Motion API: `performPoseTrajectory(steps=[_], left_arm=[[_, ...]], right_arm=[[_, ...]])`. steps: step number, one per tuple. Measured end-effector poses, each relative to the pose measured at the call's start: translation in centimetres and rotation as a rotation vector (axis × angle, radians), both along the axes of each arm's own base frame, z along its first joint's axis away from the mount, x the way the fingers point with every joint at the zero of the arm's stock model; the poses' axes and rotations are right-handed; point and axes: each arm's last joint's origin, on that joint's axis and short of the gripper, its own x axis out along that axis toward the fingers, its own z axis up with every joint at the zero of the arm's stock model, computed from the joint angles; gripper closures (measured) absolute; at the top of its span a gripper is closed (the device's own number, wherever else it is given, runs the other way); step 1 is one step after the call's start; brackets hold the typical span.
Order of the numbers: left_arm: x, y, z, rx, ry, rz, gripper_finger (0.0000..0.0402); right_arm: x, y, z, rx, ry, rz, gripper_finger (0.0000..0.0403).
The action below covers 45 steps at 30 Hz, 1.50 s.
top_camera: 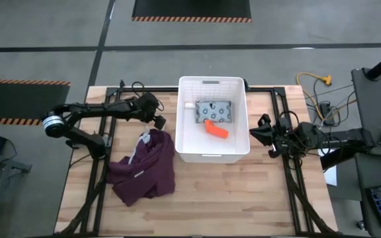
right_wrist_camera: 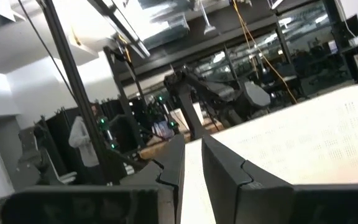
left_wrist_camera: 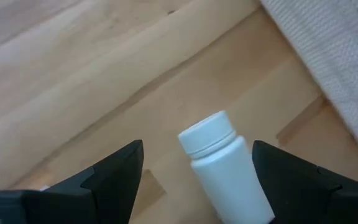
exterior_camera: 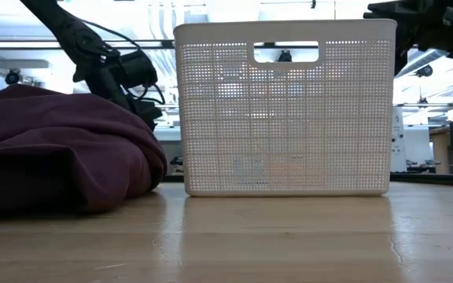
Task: Pick & place medical supplies in basket/bin
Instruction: Put the white pill bottle into the white bin
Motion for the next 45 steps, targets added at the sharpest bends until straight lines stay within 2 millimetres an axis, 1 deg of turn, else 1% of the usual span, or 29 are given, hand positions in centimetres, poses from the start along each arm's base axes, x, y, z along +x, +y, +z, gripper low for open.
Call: performPoseTrajectory(steps=[3, 11, 15, 20, 24, 26, 28, 34, 35, 37, 40, 43, 45], left_arm=[[0.1, -0.1, 0.1, -0.026, -0.029, 0.049, 0.0118], [0.4, -0.5, -0.2, -0.054, -0.037, 0.087, 0.0118], [0.9, -0.6, -1.3, -0.072, -0.004, 0.101, 0.0118], [1.4, -0.6, -3.4, -0.112, 0.073, 0.110, 0.0118], [1.7, -0.4, -4.4, -0.135, 0.093, 0.141, 0.0120], [1.7, -0.3, -4.6, -0.137, 0.101, 0.140, 0.0129], [1.7, -0.3, -4.6, -0.132, 0.103, 0.137, 0.0148], [1.5, -0.4, -3.7, -0.093, 0.088, 0.085, 0.0240], [1.5, -0.4, -3.5, -0.090, 0.082, 0.076, 0.0250], [1.2, -0.6, -2.8, -0.099, 0.066, 0.061, 0.0251], [0.7, -0.8, -0.9, -0.059, -0.007, 0.065, 0.0251], [0.1, -1.1, 1.6, 0.004, -0.113, 0.067, 0.0251], [-0.2, -1.3, 3.8, 0.071, -0.241, 0.060, 0.0251]], right_arm=[[0.1, 0.0, -0.2, 0.000, 0.026, -0.001, 0.0355], [0.1, 0.0, -0.3, 0.000, 0.031, -0.002, 0.0355], [0.1, 0.0, -0.3, -0.002, 0.031, -0.003, 0.0355], [0.1, 0.0, -0.3, -0.001, 0.031, -0.004, 0.0355], [0.1, 0.0, -0.3, 0.001, 0.031, -0.003, 0.0355], [0.1, 0.0, -0.3, 0.005, 0.031, -0.001, 0.0355], [0.1, 0.0, -0.3, 0.007, 0.031, -0.001, 0.0355], [0.1, 0.0, -0.3, 0.007, 0.031, -0.001, 0.0355], [0.1, 0.0, -0.3, 0.007, 0.031, -0.001, 0.0355], [0.1, 0.0, -0.3, 0.007, 0.031, 0.000, 0.0355], [0.1, 0.0, -0.3, 0.007, 0.031, 0.000, 0.0355], [0.1, 0.0, -0.3, 0.007, 0.031, 0.000, 0.0355], [0.1, 0.0, -0.3, 0.007, 0.031, 0.000, 0.0355]])
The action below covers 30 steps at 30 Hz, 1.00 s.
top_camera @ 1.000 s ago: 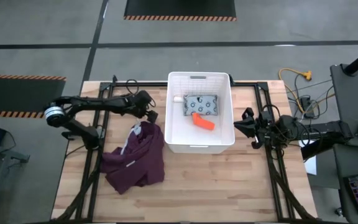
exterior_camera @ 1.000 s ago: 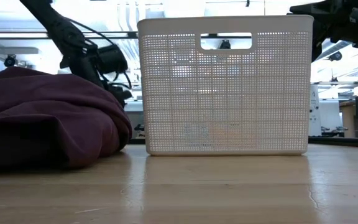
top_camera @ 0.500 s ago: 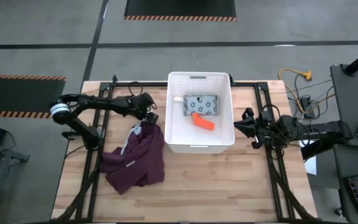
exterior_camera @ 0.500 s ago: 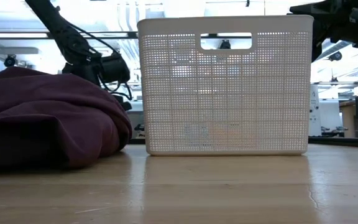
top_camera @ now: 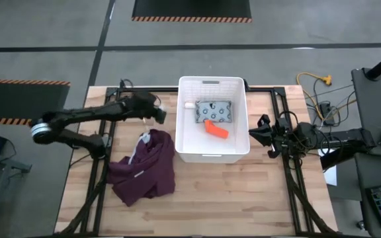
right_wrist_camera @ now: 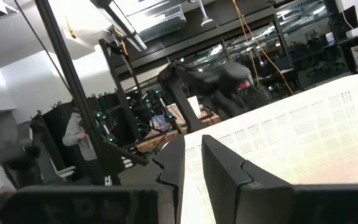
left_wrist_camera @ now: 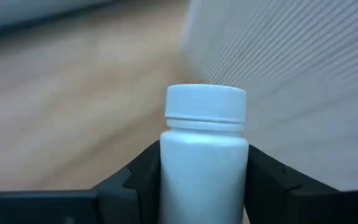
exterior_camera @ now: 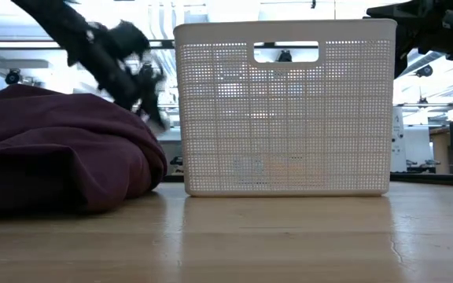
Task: Pick & place medical supplies in basket/bin
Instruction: Put the white pill bottle into the white bin
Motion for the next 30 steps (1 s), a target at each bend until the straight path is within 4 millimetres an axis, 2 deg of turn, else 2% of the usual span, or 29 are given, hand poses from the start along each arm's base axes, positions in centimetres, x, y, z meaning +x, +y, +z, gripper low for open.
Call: performPoseTrajectory(steps=[7, 10, 14, 17, 21, 26, 30], left_arm=[[-0.9, -1.7, 7.2, 0.301, -0.433, -0.071, 0.0244], [-1.0, -2.5, 8.7, 0.356, -0.544, -0.092, 0.0242], [0.0, -4.0, 9.9, 0.382, -0.655, -0.165, 0.0242], [1.3, -4.9, 11.2, 0.411, -0.658, -0.236, 0.0242], [3.9, -5.3, 12.6, 0.470, -0.573, -0.329, 0.0243], [7.2, -4.5, 12.4, 0.443, -0.360, -0.393, 0.0243], [9.2, -4.1, 12.5, 0.415, -0.253, -0.499, 0.0243]], right_arm=[[0.0, 0.0, 0.0, -0.003, 0.000, -0.001, 0.0355], [0.0, 0.0, 0.0, -0.003, 0.000, -0.001, 0.0355], [0.0, 0.0, 0.0, 0.000, 0.000, 0.000, 0.0355], [0.0, 0.0, 0.0, 0.000, -0.001, 0.000, 0.0355], [0.0, 0.0, 0.0, 0.001, -0.002, -0.002, 0.0355], [0.0, -0.1, 0.0, 0.007, -0.002, -0.022, 0.0355], [0.0, -0.1, 0.0, 0.008, -0.003, -0.024, 0.0355]])
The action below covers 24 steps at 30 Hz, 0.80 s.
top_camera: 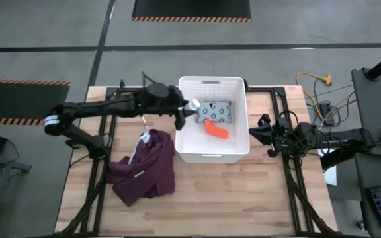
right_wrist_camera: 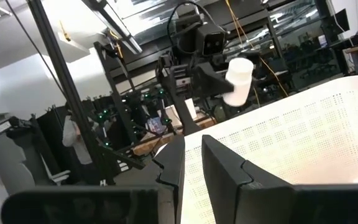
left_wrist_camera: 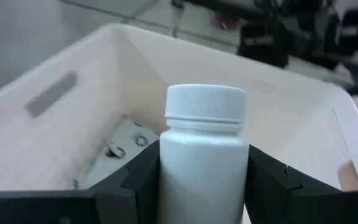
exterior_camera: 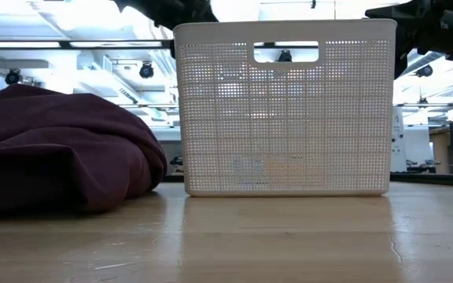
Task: Pick & place medical supplies in basket/bin
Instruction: Put the white pill bottle into the white bin, then return to Home Position
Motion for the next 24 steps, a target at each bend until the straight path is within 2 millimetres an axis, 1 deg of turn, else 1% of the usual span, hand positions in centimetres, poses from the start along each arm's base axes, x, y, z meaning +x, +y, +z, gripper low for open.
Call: performPoseTrajectory(steps=[3, 5, 7, 10, 15, 18, 21, 24], left_arm=[[1.3, 0.2, -0.1, 0.000, 0.057, -0.043, 0.0243], [1.8, 0.3, -0.5, 0.001, 0.111, -0.055, 0.0241], [2.4, 0.4, -0.9, -0.008, 0.132, -0.066, 0.0229], [2.7, 0.4, -1.3, -0.026, 0.142, -0.098, 0.0194], [2.4, 0.5, -1.7, -0.053, 0.154, -0.086, 0.0125], [2.2, 0.5, -1.5, -0.054, 0.150, -0.083, 0.0102], [1.5, 0.0, -0.4, -0.028, 0.097, -0.097, 0.0108], [0.5, -0.6, 0.8, 0.054, -0.040, -0.137, 0.0148]], right_arm=[[0.0, 0.0, 0.0, 0.000, 0.000, 0.000, 0.0355], [0.0, 0.0, 0.0, 0.001, 0.000, -0.002, 0.0355], [0.0, 0.0, 0.0, 0.000, 0.001, -0.002, 0.0355], [0.0, 0.0, 0.0, 0.000, 0.001, -0.002, 0.0355], [0.0, 0.0, 0.0, -0.003, 0.002, -0.002, 0.0355], [0.0, 0.0, 0.0, -0.004, 0.002, -0.002, 0.0355], [0.0, 0.0, 0.0, -0.005, 0.002, -0.002, 0.0355], [0.0, 0.0, 0.0, -0.006, 0.001, -0.002, 0.0355]])
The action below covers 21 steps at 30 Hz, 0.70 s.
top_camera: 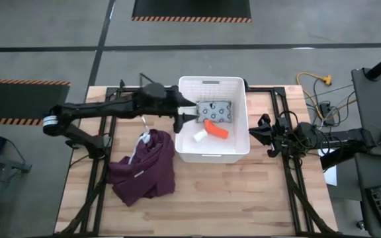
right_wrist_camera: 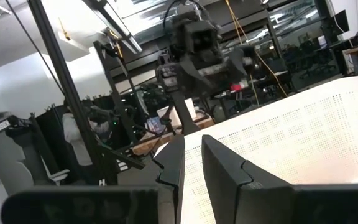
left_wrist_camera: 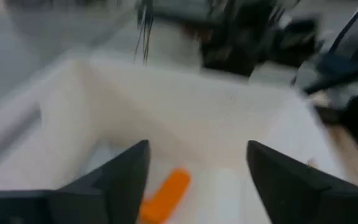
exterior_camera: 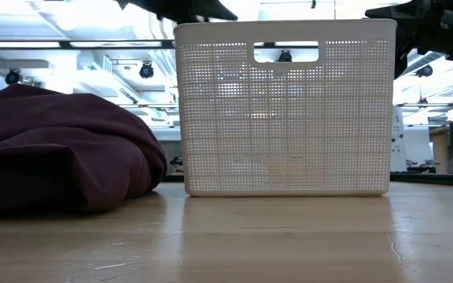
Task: Pick & place medical supplies in basket/bin
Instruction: Return to Home Position
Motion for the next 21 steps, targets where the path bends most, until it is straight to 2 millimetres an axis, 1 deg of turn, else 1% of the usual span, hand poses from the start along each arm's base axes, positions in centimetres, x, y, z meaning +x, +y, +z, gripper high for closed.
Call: performPoseTrajectory(steps=[2, 6, 10, 11, 12, 16, 21], left_arm=[[-1.0, -0.5, 0.3, 0.037, -0.090, -0.014, 0.0187], [-4.4, -1.7, -0.1, 0.065, -0.214, -0.035, 0.0280], [-8.4, -3.7, -1.3, 0.072, -0.278, -0.090, 0.0368], [-9.4, -4.1, -1.7, 0.073, -0.287, -0.100, 0.0384], [-10.4, -4.5, -2.1, 0.073, -0.296, -0.109, 0.0392], [-13.8, -5.6, -4.4, 0.072, -0.330, -0.138, 0.0396], [-16.7, -6.3, -7.2, 0.083, -0.413, -0.164, 0.0401]], right_arm=[[0.0, 0.0, 0.0, -0.001, -0.001, 0.000, 0.0355], [0.0, 0.0, 0.0, -0.009, -0.002, -0.002, 0.0355], [0.0, 0.0, 0.0, -0.124, 0.003, -0.025, 0.0355], [0.0, 0.0, 0.0, -0.160, 0.005, -0.035, 0.0355], [0.0, 0.0, 0.0, -0.193, 0.007, -0.046, 0.0355], [-0.1, 0.0, 0.1, -0.307, 0.011, -0.083, 0.0355], [-0.1, 0.0, 0.0, -0.305, 0.019, -0.090, 0.0355]])
